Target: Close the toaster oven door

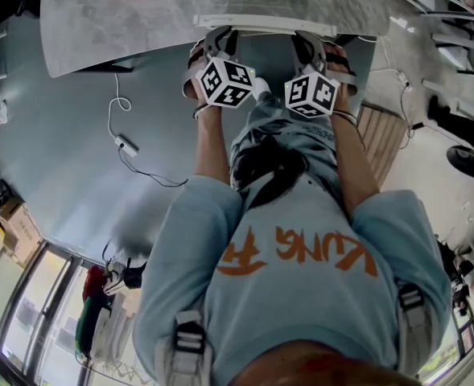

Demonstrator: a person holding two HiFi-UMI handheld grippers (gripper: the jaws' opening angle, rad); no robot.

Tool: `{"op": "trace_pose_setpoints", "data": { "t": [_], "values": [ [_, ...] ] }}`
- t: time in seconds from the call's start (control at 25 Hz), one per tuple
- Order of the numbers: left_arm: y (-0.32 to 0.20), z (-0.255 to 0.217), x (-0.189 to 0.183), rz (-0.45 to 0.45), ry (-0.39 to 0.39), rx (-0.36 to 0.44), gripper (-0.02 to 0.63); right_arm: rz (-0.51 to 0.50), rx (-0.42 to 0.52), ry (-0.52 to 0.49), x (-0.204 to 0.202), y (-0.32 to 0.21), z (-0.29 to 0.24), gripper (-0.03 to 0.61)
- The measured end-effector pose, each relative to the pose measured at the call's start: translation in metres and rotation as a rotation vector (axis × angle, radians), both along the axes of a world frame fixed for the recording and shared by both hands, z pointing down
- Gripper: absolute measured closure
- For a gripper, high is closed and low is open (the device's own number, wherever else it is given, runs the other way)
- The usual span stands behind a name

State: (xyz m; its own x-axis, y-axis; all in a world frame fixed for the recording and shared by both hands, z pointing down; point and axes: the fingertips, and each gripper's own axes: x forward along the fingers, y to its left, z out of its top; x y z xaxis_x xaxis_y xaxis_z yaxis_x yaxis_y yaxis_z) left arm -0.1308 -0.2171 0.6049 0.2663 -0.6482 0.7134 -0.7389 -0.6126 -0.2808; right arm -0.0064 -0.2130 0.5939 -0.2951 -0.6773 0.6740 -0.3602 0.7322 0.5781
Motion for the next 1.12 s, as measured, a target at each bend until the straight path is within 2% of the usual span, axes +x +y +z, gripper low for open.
{"op": "trace_pose_setpoints", "data": {
  "t": [0.2,0.4,0.48,0.52,0.56,0.8,1.0,1.12],
  "values": [
    [0.003,0.003,0.004,0.042,-0.031,-0.008,0.522,-0.027,0.025,0.037,0.0,0.002,0.001,0.506],
    [0.002,0.001,0.002,0.042,-0.05,0.011,0.498,-0.033,0.053,0.068,0.0,0.003,0.005,0.473],
    [-0.005,-0.007,0.001,0.034,-0.042,0.045,0.434,-0.006,0.041,0.078,0.006,-0.001,0.01,0.365],
    [-0.01,-0.013,0.002,0.035,-0.042,0.066,0.422,0.01,0.045,0.078,0.01,-0.004,0.01,0.323],
    [-0.014,-0.019,0.002,0.043,-0.048,0.084,0.422,0.023,0.056,0.077,0.013,-0.009,0.007,0.319],
    [-0.026,-0.038,0.003,0.104,-0.133,0.129,0.407,0.022,0.137,0.061,0.014,-0.027,-0.024,0.353],
    [-0.039,-0.055,0.001,0.094,-0.138,0.185,0.408,0.012,0.203,0.038,0.008,-0.039,-0.048,0.454],
    [-0.046,-0.067,0.001,0.086,-0.131,0.214,0.414,0.007,0.224,0.031,0.008,-0.043,-0.058,0.465]
  ]
}}
